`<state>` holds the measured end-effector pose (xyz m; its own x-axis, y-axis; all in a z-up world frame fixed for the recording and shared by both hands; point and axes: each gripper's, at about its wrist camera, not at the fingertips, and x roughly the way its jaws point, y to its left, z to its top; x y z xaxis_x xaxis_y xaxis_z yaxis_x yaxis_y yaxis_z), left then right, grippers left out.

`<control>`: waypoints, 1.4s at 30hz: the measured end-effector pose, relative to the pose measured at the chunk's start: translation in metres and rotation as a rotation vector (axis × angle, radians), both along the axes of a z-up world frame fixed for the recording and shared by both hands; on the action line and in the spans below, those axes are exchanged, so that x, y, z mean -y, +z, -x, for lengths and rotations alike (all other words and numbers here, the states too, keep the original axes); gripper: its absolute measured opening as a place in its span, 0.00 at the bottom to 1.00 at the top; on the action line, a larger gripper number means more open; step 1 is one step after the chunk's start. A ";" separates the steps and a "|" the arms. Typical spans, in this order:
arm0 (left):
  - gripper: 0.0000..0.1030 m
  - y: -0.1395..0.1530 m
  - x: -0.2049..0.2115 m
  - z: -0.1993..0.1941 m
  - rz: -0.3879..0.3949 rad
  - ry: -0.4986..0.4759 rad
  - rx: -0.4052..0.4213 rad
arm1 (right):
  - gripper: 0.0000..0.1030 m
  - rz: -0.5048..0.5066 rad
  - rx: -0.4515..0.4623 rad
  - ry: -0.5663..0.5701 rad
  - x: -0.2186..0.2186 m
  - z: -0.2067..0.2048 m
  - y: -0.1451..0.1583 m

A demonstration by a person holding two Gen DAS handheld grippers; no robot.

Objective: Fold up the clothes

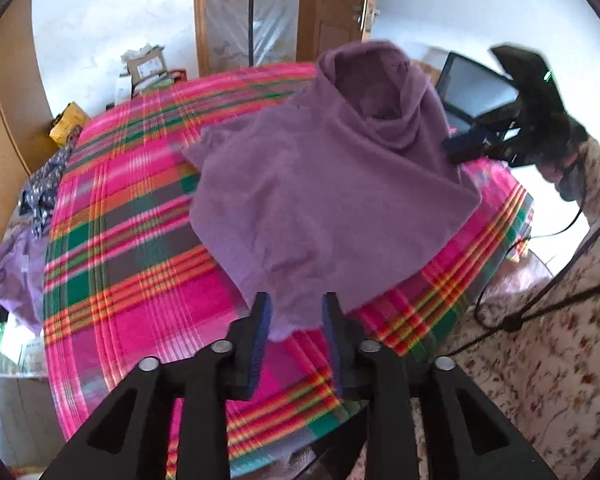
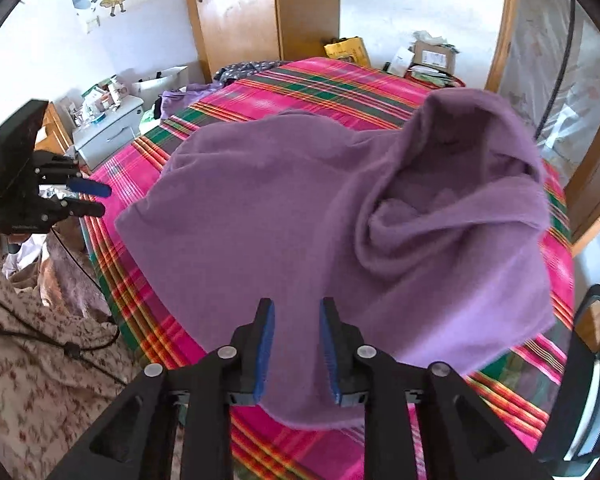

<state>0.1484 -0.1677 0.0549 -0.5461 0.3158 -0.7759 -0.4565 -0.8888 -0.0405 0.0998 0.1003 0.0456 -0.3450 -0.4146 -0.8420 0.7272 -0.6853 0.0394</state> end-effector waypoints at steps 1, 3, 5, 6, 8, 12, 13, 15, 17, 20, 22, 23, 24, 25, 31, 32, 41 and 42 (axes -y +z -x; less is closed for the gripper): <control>0.34 0.003 0.002 0.003 0.000 -0.001 -0.016 | 0.23 0.008 0.006 0.013 0.006 0.000 -0.003; 0.36 0.006 0.004 0.015 0.026 0.009 -0.050 | 0.23 0.027 0.016 0.041 0.019 0.000 -0.007; 0.36 0.009 0.007 0.038 0.036 0.022 -0.079 | 0.23 0.052 0.026 0.070 0.033 -0.001 -0.011; 0.36 0.009 0.010 0.051 0.029 0.039 -0.086 | 0.24 0.065 0.032 0.085 0.038 -0.002 -0.012; 0.37 0.010 0.015 0.077 0.016 0.071 -0.100 | 0.24 0.083 0.041 0.107 0.050 -0.004 -0.016; 0.37 0.001 0.030 0.140 -0.093 0.151 -0.041 | 0.24 0.107 0.060 0.104 0.065 -0.001 -0.024; 0.37 -0.002 0.034 0.156 -0.122 0.169 -0.016 | 0.24 0.113 0.066 0.100 0.065 0.000 -0.025; 0.37 -0.010 0.039 0.179 -0.155 0.170 0.013 | 0.24 0.122 0.074 0.087 0.067 0.004 -0.027; 0.37 -0.019 0.042 0.204 -0.159 0.180 0.034 | 0.24 0.129 0.081 0.076 0.069 0.008 -0.030; 0.37 -0.028 0.042 0.227 -0.146 0.190 0.052 | 0.26 0.147 0.104 0.059 0.073 0.016 -0.031; 0.37 -0.035 0.043 0.241 -0.148 0.176 0.066 | 0.27 0.156 0.116 0.068 0.078 0.019 -0.033; 0.37 -0.038 0.043 0.247 -0.154 0.161 0.076 | 0.27 0.160 0.118 0.077 0.082 0.019 -0.034; 0.37 -0.041 0.040 0.252 -0.166 0.133 0.099 | 0.29 0.163 0.120 0.085 0.085 0.020 -0.035; 0.37 -0.044 0.038 0.256 -0.175 0.104 0.120 | 0.30 0.167 0.122 0.094 0.089 0.021 -0.035; 0.37 -0.047 0.019 0.257 -0.105 -0.002 0.097 | 0.30 0.156 0.144 0.100 0.097 0.027 -0.041; 0.37 -0.049 0.018 0.260 -0.106 -0.004 0.103 | 0.30 0.156 0.146 0.098 0.097 0.028 -0.042; 0.38 -0.062 0.018 0.259 -0.058 -0.021 0.105 | 0.30 0.157 0.164 0.121 0.108 0.028 -0.042; 0.39 -0.062 0.017 0.257 -0.047 -0.032 0.100 | 0.30 0.157 0.165 0.120 0.109 0.027 -0.042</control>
<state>-0.1090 -0.1846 -0.0071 -0.4555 0.3688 -0.8103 -0.4760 -0.8700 -0.1284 0.0726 -0.0085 0.0032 -0.1491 -0.5748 -0.8046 0.7779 -0.5706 0.2634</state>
